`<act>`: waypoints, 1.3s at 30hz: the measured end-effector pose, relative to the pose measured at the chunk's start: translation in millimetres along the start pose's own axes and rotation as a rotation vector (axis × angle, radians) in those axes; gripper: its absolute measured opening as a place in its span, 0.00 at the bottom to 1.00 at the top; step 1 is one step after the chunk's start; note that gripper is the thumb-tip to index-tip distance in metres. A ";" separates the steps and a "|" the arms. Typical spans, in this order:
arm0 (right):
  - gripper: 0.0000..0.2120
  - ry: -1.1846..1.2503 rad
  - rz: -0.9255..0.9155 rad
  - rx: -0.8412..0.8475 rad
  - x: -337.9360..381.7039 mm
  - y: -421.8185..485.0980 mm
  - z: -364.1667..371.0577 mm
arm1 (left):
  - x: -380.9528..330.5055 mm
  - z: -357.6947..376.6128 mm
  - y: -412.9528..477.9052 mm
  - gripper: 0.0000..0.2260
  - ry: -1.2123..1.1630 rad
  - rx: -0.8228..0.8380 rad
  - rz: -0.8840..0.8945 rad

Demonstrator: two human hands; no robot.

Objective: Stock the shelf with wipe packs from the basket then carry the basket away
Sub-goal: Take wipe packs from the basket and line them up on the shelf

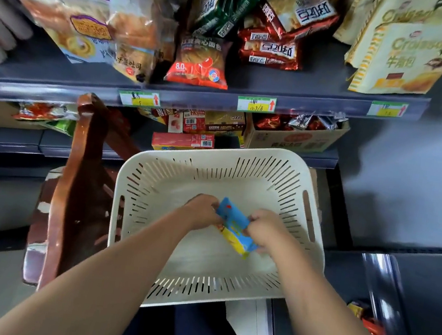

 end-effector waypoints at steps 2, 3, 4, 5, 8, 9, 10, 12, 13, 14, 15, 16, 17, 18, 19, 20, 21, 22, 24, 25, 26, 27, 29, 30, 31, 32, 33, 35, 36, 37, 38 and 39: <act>0.10 0.357 0.108 0.066 3.1 -21.3 -25.7 | -2.7 -24.6 -15.6 0.09 -0.078 -0.047 -0.039; 0.10 0.526 0.158 0.100 5.2 -35.4 -39.2 | -4.9 -37.2 -25.5 0.07 -0.151 -0.057 -0.074; 0.11 0.660 0.186 0.117 7.3 -50.5 -53.3 | -8.0 -50.0 -36.6 0.05 -0.236 -0.068 -0.109; 0.13 0.744 0.187 0.117 9.6 -62.9 -66.7 | -14.0 -63.9 -49.6 0.04 -0.315 -0.082 -0.133; 0.11 0.905 0.136 0.077 25.2 -105.6 -107.6 | -42.9 -109.4 -86.5 0.02 -0.496 -0.152 -0.129; 0.11 0.957 0.117 0.068 31.3 -119.1 -119.2 | -54.0 -124.7 -97.1 0.03 -0.532 -0.179 -0.118; 0.11 0.999 0.097 0.057 37.6 -134.1 -130.3 | -63.9 -138.3 -106.5 0.03 -0.565 -0.202 -0.109; 0.13 1.035 0.049 0.007 49.2 -160.7 -149.8 | -82.0 -163.1 -124.1 0.04 -0.616 -0.263 -0.088; 0.14 1.053 0.029 -0.037 54.7 -171.4 -159.0 | -89.0 -173.6 -129.8 0.05 -0.642 -0.290 -0.079; 0.15 1.073 0.011 -0.088 58.4 -182.4 -168.0 | -96.5 -183.3 -137.1 0.06 -0.679 -0.308 -0.065; 0.16 1.089 -0.010 -0.150 60.9 -192.5 -177.1 | -103.8 -192.5 -145.0 0.05 -0.702 -0.313 -0.034; 0.16 1.092 -0.036 -0.215 63.4 -204.3 -186.6 | -111.7 -200.5 -153.2 0.05 -0.716 -0.309 0.006; 0.15 1.079 -0.075 -0.287 64.1 -218.0 -196.3 | -119.9 -206.8 -160.7 0.04 -0.709 -0.298 0.053; 0.16 1.055 -0.115 -0.373 63.1 -231.9 -206.2 | -130.1 -213.6 -168.8 0.03 -0.701 -0.291 0.099; 0.16 1.026 -0.149 -0.472 60.0 -244.8 -216.3 | -141.5 -220.1 -177.2 0.03 -0.697 -0.280 0.141; 0.15 0.998 -0.183 -0.571 56.6 -258.9 -226.2 | -153.6 -227.0 -186.3 0.03 -0.701 -0.272 0.178; 0.14 0.967 -0.213 -0.655 53.4 -272.2 -235.1 | -165.0 -233.6 -194.4 0.03 -0.702 -0.262 0.219; 0.14 0.939 -0.234 -0.727 49.7 -285.7 -243.0 | -176.3 -239.0 -203.7 0.02 -0.705 -0.248 0.259; 0.15 0.932 -0.256 -0.836 36.5 -310.9 -255.1 | -197.3 -243.0 -223.6 0.03 -0.692 -0.223 0.341; 0.15 0.954 -0.256 -0.875 27.5 -322.4 -258.9 | -206.6 -242.4 -234.4 0.03 -0.669 -0.212 0.390; 0.15 0.978 -0.245 -0.916 16.3 -334.2 -261.2 | -215.7 -240.1 -246.9 0.04 -0.642 -0.201 0.441; 0.15 0.996 -0.230 -0.962 3.6 -347.0 -263.0 | -224.4 -235.7 -259.4 0.04 -0.629 -0.185 0.490; 0.15 1.013 -0.199 -1.067 -22.4 -373.2 -265.0 | -241.7 -224.0 -286.8 0.05 -0.655 -0.125 0.564; 0.15 1.018 -0.186 -1.123 -35.4 -386.6 -265.4 | -249.4 -216.8 -299.3 0.04 -0.672 -0.090 0.593; 0.15 1.022 -0.173 -1.178 -48.7 -400.9 -265.4 | -256.5 -208.2 -311.3 0.03 -0.685 -0.057 0.624; 0.15 1.028 -0.160 -1.233 -62.9 -416.0 -265.4 | -263.7 -198.2 -322.7 0.02 -0.691 -0.027 0.658; 0.16 1.036 -0.141 -1.289 -77.7 -432.0 -264.8 | -272.2 -187.8 -335.0 0.01 -0.678 0.004 0.698; 0.17 1.040 -0.096 -1.397 -108.3 -465.1 -263.3 | -291.2 -166.7 -364.6 0.03 -0.650 0.077 0.773; 0.18 1.034 -0.066 -1.450 -122.4 -482.1 -262.5 | -300.5 -156.4 -380.6 0.04 -0.643 0.114 0.809; 0.19 1.031 -0.037 -1.501 -134.7 -499.3 -261.6 | -308.8 -147.1 -397.5 0.03 -0.639 0.144 0.841; 0.19 1.031 -0.013 -1.550 -147.1 -516.4 -260.9 | -316.6 -137.8 -415.3 0.02 -0.640 0.178 0.864; 0.20 1.034 0.009 -1.594 -159.5 -533.1 -260.3 | -323.4 -128.9 -434.4 0.02 -0.641 0.214 0.881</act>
Point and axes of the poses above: each hand's wrist, its own y-axis towards the middle knuckle, its own z-axis out of the palm, x = y × z, the point moved 4 cm from there along y, towards the middle knuckle, and after that the axes turned 15 degrees about -x, right-handed, at the moved point
